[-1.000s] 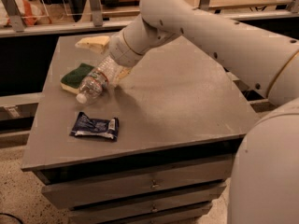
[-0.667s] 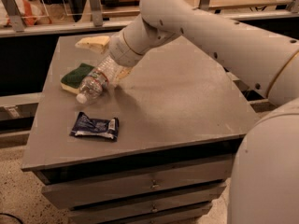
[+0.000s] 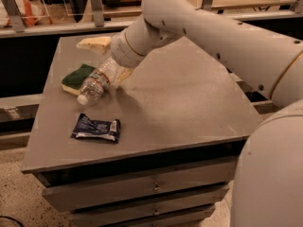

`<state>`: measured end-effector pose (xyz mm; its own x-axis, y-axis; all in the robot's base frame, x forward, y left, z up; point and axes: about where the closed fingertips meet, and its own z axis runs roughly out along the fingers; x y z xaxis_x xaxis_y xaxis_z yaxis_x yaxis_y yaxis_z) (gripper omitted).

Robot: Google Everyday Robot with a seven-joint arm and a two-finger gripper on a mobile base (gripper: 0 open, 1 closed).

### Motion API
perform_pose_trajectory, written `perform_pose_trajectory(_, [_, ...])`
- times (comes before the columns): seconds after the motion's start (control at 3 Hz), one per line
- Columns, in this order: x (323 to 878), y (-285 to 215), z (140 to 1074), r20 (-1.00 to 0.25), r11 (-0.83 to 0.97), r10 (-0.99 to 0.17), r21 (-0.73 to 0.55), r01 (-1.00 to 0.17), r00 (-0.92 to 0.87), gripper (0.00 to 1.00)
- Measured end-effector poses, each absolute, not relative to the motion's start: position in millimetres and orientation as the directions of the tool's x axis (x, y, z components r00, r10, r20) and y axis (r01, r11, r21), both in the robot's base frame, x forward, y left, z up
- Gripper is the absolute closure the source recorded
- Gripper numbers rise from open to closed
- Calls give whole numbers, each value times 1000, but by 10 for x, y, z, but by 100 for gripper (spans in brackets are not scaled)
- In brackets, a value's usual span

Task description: Move water bottle near sponge

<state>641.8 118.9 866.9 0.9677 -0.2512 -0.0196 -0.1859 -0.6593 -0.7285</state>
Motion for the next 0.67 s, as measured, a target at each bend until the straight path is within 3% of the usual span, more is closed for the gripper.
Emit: perform_pose_trajectory(0.67, [6417,1188,8671,-19,-659,-251,-729,-186,968,0])
